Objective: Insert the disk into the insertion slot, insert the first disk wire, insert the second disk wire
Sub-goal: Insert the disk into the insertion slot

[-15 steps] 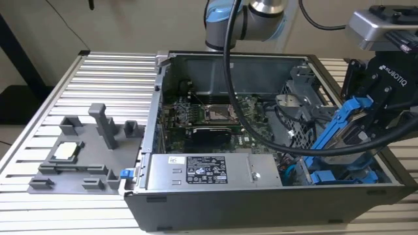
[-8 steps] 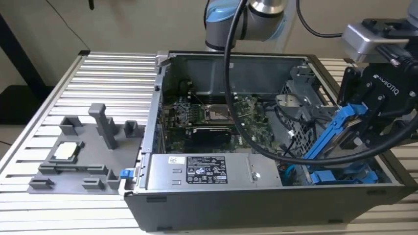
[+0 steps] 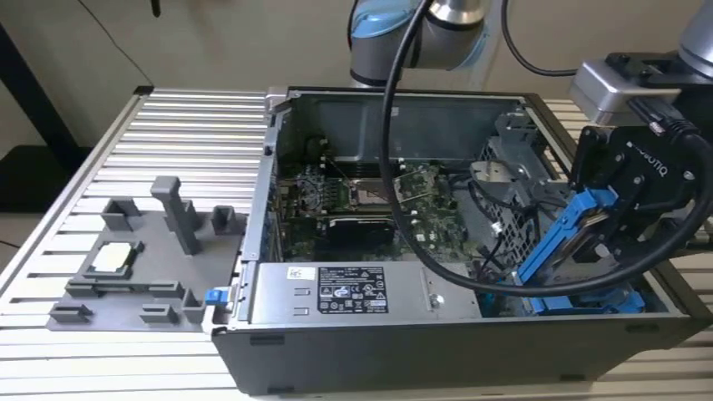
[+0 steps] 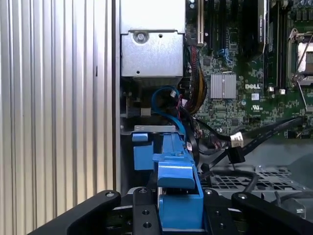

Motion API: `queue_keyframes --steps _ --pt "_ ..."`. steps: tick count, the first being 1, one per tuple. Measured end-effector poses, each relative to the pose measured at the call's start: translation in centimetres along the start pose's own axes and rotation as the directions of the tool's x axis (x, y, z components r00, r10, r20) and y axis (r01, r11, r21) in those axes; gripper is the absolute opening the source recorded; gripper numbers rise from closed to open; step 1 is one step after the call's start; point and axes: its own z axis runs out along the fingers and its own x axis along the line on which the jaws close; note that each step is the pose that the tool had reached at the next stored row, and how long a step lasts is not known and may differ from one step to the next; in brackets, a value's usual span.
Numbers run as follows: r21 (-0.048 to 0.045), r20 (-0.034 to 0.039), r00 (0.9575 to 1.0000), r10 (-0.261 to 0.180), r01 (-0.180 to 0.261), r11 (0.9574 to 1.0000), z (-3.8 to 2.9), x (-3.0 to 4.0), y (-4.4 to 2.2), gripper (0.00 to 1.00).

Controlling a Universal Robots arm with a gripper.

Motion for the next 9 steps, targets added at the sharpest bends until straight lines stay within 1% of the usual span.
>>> queue_keyframes --steps 5,9 --pt "-0.0020 0.0000 1.0000 0.000 0.000 1.0000 0.81 0.00 -0.03 0.33" --pt "-0.0024 -0.0003 1.0000 0.000 0.000 1.0000 0.85 0.00 -0.03 0.33"
